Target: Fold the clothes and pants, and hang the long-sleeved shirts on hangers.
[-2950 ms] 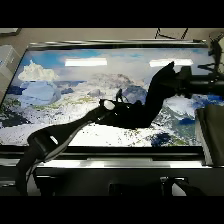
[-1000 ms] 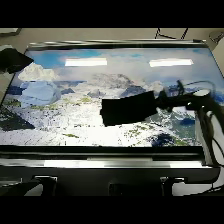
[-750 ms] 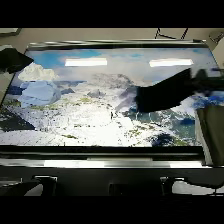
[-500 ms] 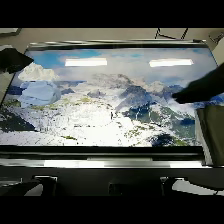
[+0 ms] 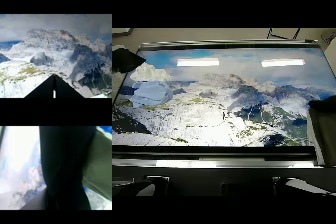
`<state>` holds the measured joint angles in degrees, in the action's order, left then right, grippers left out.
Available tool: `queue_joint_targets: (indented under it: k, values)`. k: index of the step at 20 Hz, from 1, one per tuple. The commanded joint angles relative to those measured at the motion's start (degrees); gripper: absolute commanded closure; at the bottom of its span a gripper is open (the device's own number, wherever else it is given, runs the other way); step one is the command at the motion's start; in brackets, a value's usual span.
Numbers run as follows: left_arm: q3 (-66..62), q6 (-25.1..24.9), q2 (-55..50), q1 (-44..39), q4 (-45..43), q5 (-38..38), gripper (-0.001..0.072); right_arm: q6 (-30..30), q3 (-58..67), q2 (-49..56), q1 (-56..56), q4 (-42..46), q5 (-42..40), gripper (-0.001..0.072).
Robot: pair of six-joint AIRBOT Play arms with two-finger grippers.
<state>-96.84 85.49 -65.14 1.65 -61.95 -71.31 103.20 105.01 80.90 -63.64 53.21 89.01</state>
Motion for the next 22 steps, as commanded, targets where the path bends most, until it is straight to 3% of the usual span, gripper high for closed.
queue_joint_targets:
  k: [1,4,13,14,15,16,18,20,22]
  values:
    - [0.0,-0.3,0.0,0.0,0.0,0.0,0.0688,-0.3,-0.7,-0.1,-3.3,15.2,12.8,0.067]
    - [0.0,-0.2,0.0,0.0,0.0,0.0,0.0688,-2.5,-7.1,-0.3,-3.3,27.9,17.1,0.067]
    - [0.0,-0.1,-0.2,-1.7,0.0,-0.1,0.0688,-4.9,-28.2,-0.4,-3.3,34.4,7.0,0.066]
    - [0.0,-0.2,-0.4,-2.3,0.0,0.0,0.0688,-5.2,-28.8,-0.4,-3.3,34.3,6.0,0.0439]
    - [0.0,-0.3,-0.6,-2.7,0.0,0.0,0.0688,-7.2,-28.5,-0.4,-3.3,33.8,5.4,0.0129]
    - [0.0,-0.2,-0.8,-2.9,0.0,0.5,0.0689,-9.8,-27.2,-0.4,-3.2,31.7,5.4,0.0015]
    - [-0.1,-0.2,-0.9,-3.0,0.0,4.9,0.0689,-12.0,-21.1,-0.4,-2.9,23.5,3.0,0.0032]
    - [-0.1,-0.2,-1.2,-4.1,-1.2,14.2,0.0691,-13.3,-11.5,-0.4,0.8,16.0,-4.9,0.0035]
    - [-0.1,1.0,-3.3,-6.3,-9.4,19.4,0.0691,-15.5,-3.7,-0.7,9.7,13.6,-12.7,0.0035]
